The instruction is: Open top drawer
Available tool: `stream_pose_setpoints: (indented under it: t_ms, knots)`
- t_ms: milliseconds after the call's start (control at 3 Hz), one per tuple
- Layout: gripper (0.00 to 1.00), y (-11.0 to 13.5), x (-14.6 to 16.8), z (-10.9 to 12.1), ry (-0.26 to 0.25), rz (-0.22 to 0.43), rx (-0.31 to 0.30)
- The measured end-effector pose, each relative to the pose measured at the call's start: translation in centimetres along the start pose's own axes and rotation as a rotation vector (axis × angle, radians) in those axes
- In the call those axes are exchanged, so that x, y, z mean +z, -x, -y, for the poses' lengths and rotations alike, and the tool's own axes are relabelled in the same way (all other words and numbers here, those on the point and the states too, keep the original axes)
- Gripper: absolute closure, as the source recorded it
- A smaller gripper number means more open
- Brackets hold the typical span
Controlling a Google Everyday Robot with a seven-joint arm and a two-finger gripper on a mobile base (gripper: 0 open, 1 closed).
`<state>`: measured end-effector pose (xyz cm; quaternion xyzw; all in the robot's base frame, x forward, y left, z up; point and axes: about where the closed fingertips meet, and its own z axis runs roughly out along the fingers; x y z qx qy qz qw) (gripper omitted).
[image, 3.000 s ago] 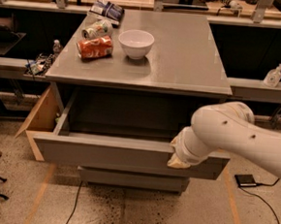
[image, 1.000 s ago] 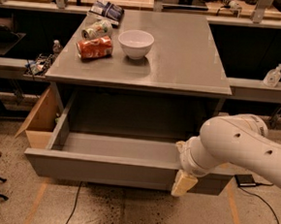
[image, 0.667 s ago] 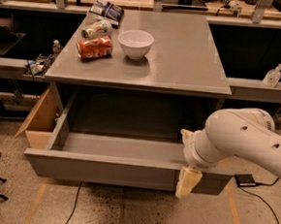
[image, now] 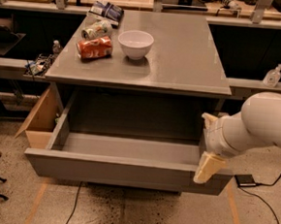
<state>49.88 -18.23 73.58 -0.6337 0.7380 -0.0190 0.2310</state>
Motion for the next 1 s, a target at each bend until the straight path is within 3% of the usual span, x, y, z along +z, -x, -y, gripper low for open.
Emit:
stream_pose_setpoints:
  t_ms: [667, 1000]
  knots:
    - [0.00, -2.0, -7.0, 4.3, -0.123, 0.028, 0.035]
    - [0.00, -2.0, -7.0, 4.3, -0.123, 0.028, 0.035]
